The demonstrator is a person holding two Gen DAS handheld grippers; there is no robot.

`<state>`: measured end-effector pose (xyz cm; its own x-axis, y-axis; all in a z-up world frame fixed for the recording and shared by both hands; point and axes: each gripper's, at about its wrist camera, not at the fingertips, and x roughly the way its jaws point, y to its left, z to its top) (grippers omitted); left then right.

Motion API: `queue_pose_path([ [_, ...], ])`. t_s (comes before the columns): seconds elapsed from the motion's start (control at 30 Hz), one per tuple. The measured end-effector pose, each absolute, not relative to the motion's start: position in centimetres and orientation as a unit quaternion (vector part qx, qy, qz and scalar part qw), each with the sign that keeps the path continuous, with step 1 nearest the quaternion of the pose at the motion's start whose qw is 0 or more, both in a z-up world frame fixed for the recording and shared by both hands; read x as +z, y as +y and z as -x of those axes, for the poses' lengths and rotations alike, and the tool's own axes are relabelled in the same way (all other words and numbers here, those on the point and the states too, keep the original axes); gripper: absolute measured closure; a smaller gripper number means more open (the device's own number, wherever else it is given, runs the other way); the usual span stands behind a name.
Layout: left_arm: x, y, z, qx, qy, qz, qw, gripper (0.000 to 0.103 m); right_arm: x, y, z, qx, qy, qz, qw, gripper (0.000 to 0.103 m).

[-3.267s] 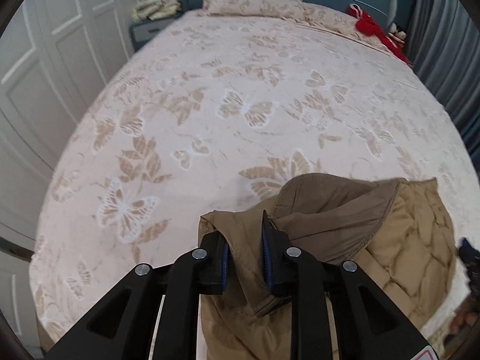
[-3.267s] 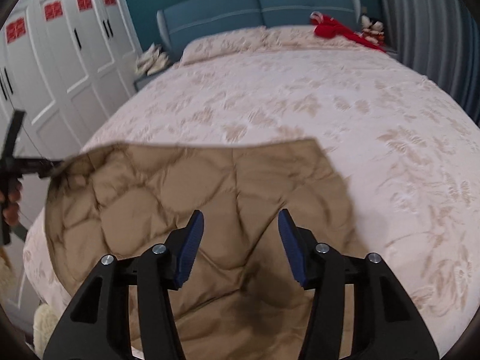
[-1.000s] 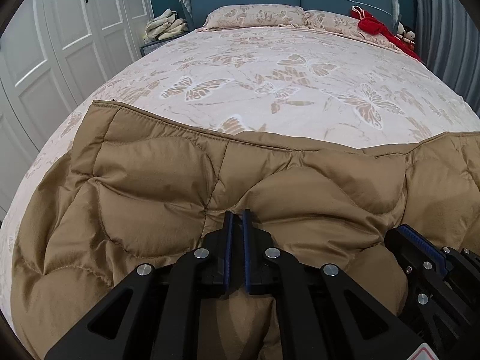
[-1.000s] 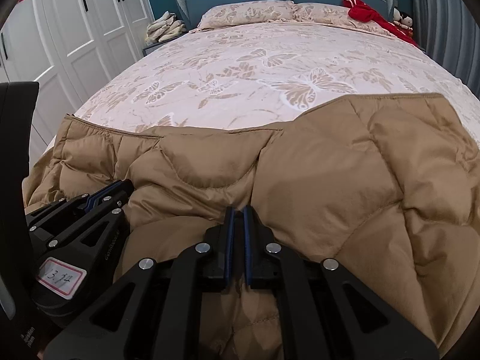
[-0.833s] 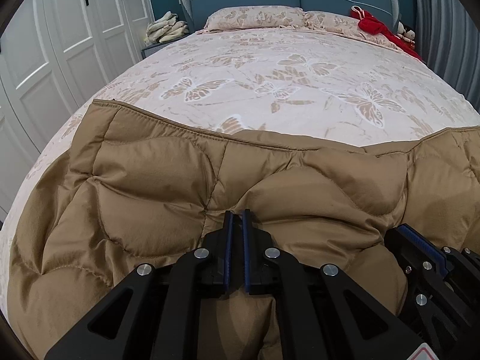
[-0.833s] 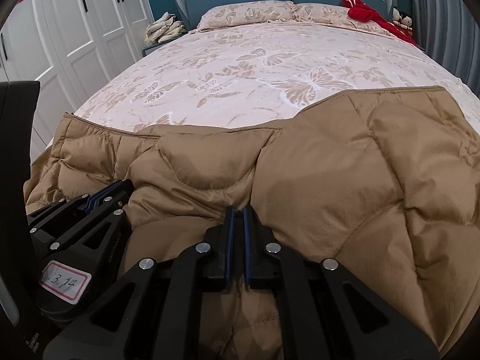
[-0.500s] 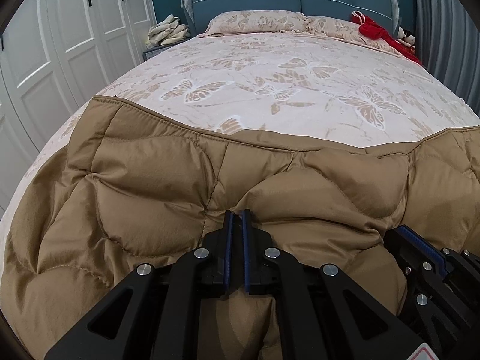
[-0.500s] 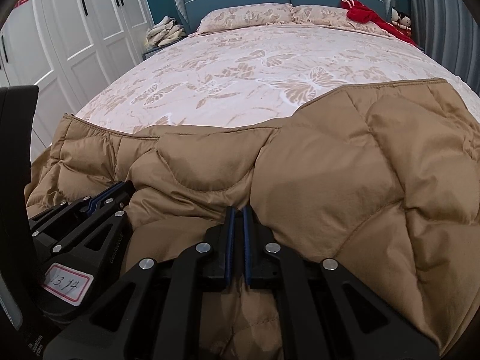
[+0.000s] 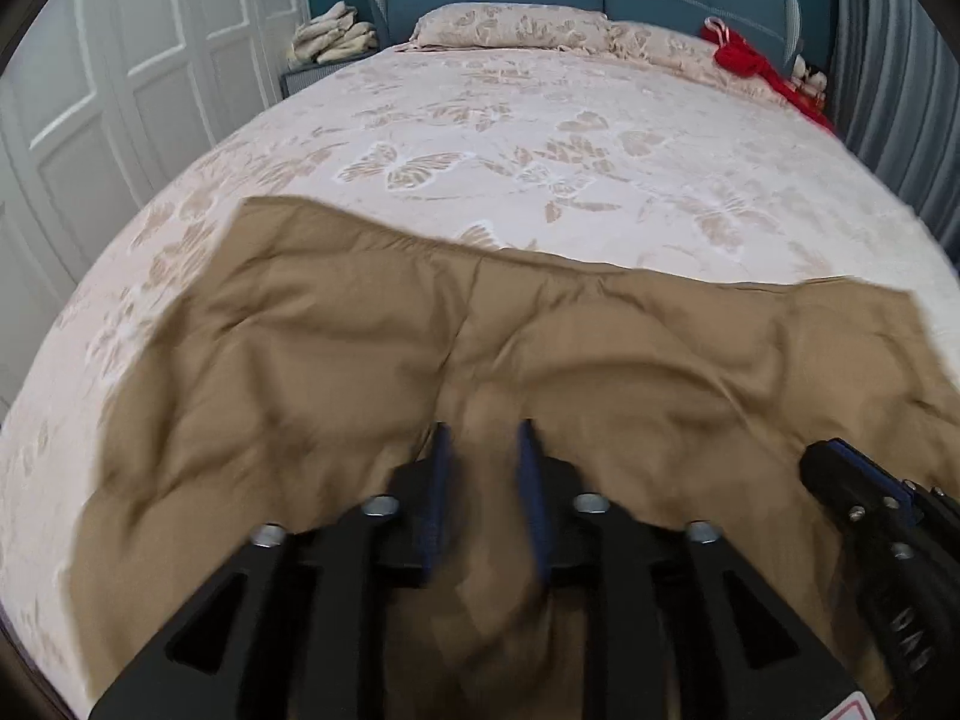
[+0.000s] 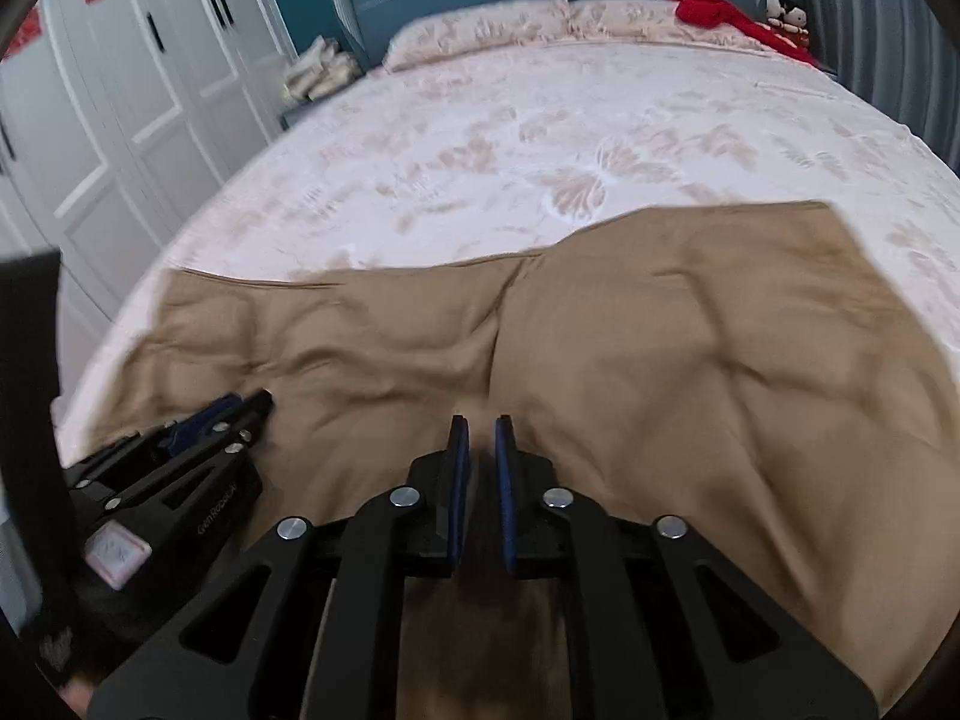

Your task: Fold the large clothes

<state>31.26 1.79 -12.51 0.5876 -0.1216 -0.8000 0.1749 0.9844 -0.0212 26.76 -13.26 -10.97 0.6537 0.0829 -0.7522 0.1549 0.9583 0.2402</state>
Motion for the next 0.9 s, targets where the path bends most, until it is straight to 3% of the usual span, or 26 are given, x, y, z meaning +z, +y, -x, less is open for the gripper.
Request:
queue_pose_path([
  [0.07,-11.4,3.3,-29.2,-0.089,0.448,-0.014,0.889,0.061,-9.4,-12.8,-23.8,-0.013,0.409,-0.138,0.902,0.094],
  [0.33,-10.7,5.6,-23.1,-0.057,0.476,-0.001,0.878,0.061,-8.9,-10.2,-17.5,-0.002,0.419,-0.165,0.893,0.094],
  [0.9,-11.3,11.8,-19.6,-0.025,0.502,0.064,0.862,0.061,-13.6,-6.4,-18.0,-0.014,0.457,-0.112,0.882,0.095],
])
